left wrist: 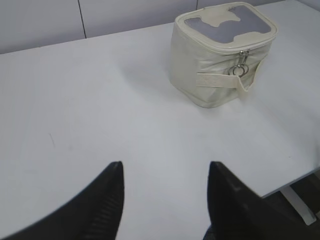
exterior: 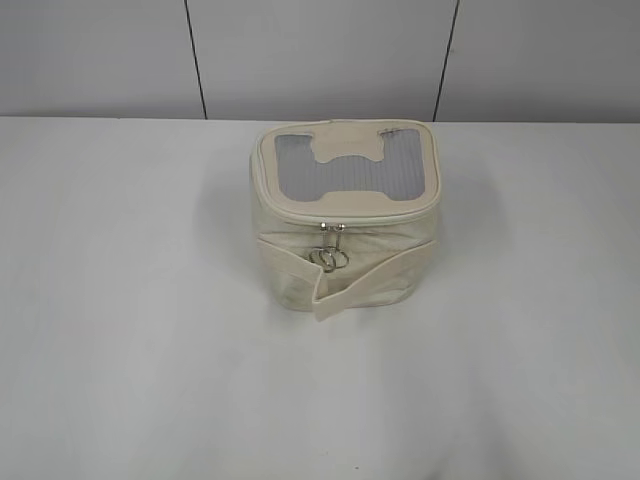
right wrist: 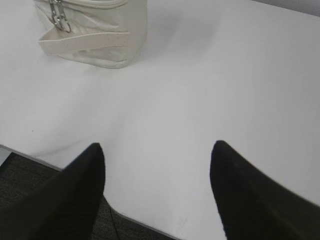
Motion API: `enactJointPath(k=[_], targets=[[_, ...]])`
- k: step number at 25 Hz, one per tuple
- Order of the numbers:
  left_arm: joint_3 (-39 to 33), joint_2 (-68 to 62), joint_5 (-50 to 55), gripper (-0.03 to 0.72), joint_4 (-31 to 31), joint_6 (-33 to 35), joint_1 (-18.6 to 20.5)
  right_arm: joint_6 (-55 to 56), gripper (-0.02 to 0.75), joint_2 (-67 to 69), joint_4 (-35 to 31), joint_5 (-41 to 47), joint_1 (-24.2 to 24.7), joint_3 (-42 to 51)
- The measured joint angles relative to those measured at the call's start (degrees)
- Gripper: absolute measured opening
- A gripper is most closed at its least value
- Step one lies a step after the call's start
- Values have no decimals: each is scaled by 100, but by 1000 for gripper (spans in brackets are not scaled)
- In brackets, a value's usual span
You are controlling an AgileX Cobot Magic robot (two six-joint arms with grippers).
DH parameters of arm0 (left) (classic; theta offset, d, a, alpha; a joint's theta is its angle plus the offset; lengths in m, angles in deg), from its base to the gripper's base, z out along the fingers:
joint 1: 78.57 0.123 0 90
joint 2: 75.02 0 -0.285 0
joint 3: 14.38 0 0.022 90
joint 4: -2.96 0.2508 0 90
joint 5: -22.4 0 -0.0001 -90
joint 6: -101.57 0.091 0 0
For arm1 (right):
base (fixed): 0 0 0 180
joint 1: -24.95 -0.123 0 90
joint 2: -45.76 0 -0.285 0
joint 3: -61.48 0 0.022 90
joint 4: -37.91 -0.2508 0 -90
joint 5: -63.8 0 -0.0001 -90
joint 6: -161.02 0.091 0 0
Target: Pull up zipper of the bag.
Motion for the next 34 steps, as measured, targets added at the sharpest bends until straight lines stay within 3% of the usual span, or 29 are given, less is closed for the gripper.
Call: enactJointPath(k=[7,8,12,14,15,21,34], targets=[[0,0,0,382,0,13,139,35,505,0,0,-3,19,7],[0,0,0,375,0,18,329,35,505,0,-8,-7,76,11],[0,0,-11,330,0,18,2020,35,505,0,-8,-11,854,24],[0,0,-11,309,6,18,2578,35,505,0,-8,-11,1312,24],[0,0,-11,298,6,18,2674,35,505,0,-2,-11,1418,24],[0,0,-11,246,18,18,2641,35,505,0,-2,-20,1513,24],[0,0,-11,238,18,18,2641,35,505,0,-3,-19,1513,24]])
